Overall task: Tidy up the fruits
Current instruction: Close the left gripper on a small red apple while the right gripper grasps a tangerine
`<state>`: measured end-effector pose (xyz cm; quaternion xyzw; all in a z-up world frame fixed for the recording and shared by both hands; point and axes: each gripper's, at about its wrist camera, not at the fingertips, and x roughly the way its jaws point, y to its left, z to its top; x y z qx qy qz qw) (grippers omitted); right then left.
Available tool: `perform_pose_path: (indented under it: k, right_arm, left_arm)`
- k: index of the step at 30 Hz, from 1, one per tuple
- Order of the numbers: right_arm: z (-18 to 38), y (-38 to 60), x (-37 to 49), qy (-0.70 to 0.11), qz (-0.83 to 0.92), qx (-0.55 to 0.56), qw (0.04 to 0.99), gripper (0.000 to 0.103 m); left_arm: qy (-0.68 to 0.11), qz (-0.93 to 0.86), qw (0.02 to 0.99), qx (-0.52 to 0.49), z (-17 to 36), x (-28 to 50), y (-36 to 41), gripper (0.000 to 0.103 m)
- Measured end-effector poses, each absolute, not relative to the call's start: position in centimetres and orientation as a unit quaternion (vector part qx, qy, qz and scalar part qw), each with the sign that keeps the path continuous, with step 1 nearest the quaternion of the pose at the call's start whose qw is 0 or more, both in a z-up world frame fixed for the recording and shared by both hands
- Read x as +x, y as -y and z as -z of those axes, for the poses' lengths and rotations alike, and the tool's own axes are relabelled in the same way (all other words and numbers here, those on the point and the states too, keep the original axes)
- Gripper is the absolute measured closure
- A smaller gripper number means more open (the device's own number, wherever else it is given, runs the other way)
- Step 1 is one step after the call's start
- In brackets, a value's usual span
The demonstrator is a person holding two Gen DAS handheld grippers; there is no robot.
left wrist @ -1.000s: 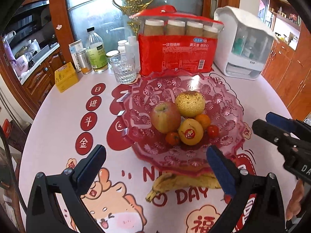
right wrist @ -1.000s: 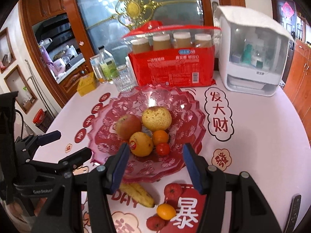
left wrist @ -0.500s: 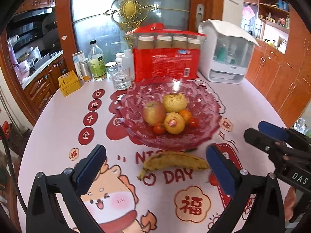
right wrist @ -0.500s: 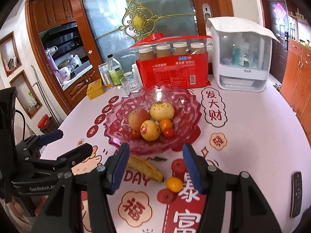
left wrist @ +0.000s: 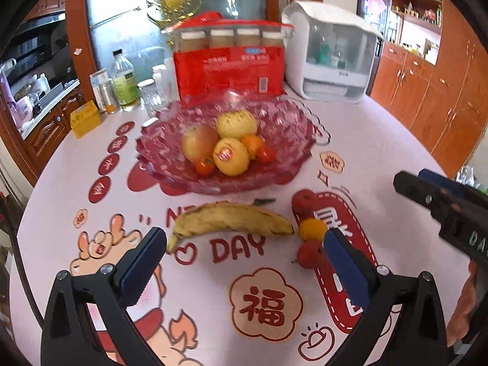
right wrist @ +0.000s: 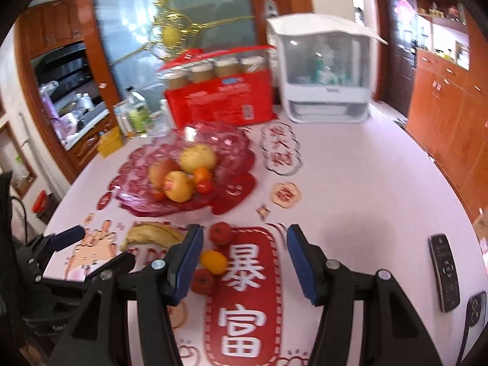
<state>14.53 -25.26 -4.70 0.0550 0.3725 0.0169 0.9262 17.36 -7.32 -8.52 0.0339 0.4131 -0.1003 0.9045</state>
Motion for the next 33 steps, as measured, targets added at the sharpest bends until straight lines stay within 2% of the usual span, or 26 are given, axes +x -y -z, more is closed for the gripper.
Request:
perform_pose_path:
  k: [8, 12, 20, 27, 29, 33]
  right_arm:
    - [8.4, 27.8, 15.5, -0.402, 0.001, 0.085, 0.912, 0.046]
    - [9.7, 28.1, 15.7, -0.413, -0.004, 0.092, 0.906, 0.046]
    - [11.3, 28.2, 16.1, -0.427, -0.01, 0.099, 0.899, 0.046]
    - [11.8, 27.9, 16.5, -0.432, -0.017, 0.097, 0.897, 0.046]
    - [12.0, 27.7, 16.8, -0.435, -0.021, 0.096, 0.895, 0.046]
    - [12.4, 27.4, 17.3, -0.442, -0.031, 0.098, 0.891, 0.046]
  left_arm:
    - [-0.441, 0.133, 0.886, 0.063, 12.4, 17.9, 10.7, 0.001]
    - [-0.451, 0.145, 0.877, 0.076, 13.9, 18.1, 12.0, 0.006]
    - [-0.474, 0.159, 0.863, 0.077, 16.1, 18.6, 13.7, 0.026]
    - [-0.493, 0.158, 0.853, 0.075, 17.4, 19.2, 14.3, 0.052]
    - [-0.492, 0.157, 0.853, 0.075, 17.6, 19.2, 14.3, 0.056]
    - [-0.489, 0.161, 0.854, 0.076, 17.6, 19.2, 14.3, 0.071]
